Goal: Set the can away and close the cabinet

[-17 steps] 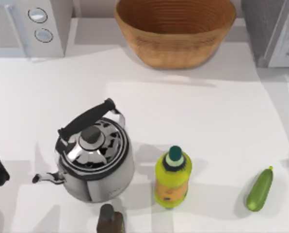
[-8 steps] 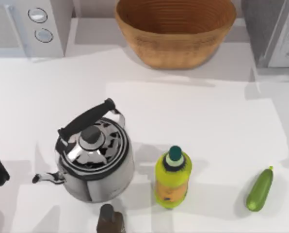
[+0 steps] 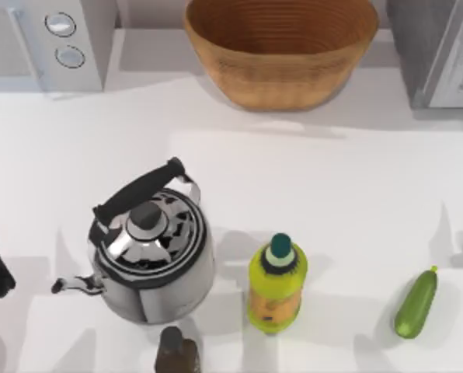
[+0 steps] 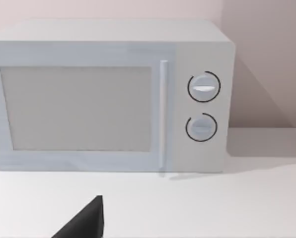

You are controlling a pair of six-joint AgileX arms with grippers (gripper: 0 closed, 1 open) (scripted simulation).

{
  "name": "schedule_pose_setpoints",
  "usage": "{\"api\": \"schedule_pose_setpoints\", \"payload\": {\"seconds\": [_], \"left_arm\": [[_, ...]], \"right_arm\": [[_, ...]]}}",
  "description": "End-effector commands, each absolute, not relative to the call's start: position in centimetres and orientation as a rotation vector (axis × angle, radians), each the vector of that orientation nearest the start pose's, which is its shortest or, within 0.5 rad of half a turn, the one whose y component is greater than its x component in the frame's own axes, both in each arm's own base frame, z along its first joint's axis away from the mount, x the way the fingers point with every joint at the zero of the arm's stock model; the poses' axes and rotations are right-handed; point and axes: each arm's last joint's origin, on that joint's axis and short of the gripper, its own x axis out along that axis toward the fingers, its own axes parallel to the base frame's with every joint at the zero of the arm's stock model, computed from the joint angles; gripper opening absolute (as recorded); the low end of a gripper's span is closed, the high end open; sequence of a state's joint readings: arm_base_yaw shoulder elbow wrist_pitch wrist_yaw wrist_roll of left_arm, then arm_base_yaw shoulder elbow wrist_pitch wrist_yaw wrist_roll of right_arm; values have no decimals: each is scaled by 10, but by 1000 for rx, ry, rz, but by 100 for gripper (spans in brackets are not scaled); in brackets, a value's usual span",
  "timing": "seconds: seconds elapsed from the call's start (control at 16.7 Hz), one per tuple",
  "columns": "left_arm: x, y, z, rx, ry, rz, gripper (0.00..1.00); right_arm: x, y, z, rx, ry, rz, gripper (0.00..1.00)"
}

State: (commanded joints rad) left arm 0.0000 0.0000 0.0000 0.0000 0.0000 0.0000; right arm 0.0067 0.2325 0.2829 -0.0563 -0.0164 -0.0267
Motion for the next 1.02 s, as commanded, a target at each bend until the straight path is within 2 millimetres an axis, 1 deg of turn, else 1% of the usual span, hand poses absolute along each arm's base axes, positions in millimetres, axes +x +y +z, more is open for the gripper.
{"api": "schedule_pose_setpoints", "payload": {"seconds": [0.12,0.18,0.24,0.36,0.78,0.9,1.02], "left_arm": [[106,-1,160,0,0,0,100],[106,-1,160,0,0,0,100],[106,-1,160,0,0,0,100],[106,-1,160,0,0,0,100],[106,-1,160,0,0,0,100],[106,-1,160,0,0,0,100],[106,-1,160,0,0,0,100]], "right_arm": [[106,0,198,-19,6,14,100],[106,-1,185,-14,5,10,100],[106,-1,175,-9,4,6,100],[106,-1,162,-2,1,1,100],[106,-1,160,-1,5,3,100],[107,-3,165,-2,-7,0,100],[111,-9,174,-7,-28,-6,100]]}}
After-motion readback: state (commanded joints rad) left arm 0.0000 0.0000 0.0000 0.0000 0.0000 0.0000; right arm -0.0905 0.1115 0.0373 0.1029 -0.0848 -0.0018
